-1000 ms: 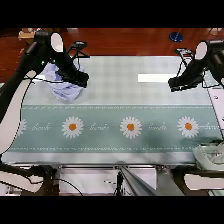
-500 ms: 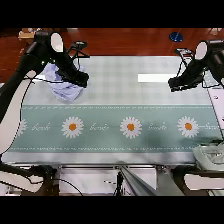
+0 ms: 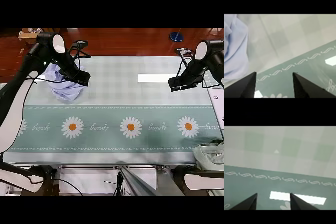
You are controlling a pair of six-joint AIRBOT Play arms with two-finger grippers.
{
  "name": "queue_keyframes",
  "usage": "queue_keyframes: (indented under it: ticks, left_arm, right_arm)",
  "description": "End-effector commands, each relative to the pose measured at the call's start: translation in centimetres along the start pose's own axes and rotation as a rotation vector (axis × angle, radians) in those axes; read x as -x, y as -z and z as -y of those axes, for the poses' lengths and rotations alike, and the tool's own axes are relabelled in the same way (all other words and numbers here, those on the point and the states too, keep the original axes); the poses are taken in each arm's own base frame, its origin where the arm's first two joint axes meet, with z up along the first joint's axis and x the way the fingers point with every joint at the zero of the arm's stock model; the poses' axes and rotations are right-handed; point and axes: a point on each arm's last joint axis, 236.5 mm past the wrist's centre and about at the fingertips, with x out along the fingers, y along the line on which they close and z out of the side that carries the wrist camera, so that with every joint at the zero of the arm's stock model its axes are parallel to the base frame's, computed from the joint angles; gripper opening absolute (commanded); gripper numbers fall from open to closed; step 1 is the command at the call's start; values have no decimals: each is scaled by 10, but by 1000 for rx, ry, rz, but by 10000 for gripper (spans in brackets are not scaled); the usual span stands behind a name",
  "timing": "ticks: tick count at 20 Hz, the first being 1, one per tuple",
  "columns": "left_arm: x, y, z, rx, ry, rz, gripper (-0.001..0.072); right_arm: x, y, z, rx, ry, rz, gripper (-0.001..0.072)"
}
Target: Fold the shirts.
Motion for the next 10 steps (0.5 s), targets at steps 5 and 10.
queue_keyframes:
  ticks: [5, 10]
  left_arm:
    - [-4, -15, -19, -93, -39, 42, 530]
    - [52, -54, -143, 130, -336, 266, 626]
  right_arm:
    - [1, -22, 1, 1, 7, 93, 491]
    - [1, -22, 1, 1, 7, 93, 491]
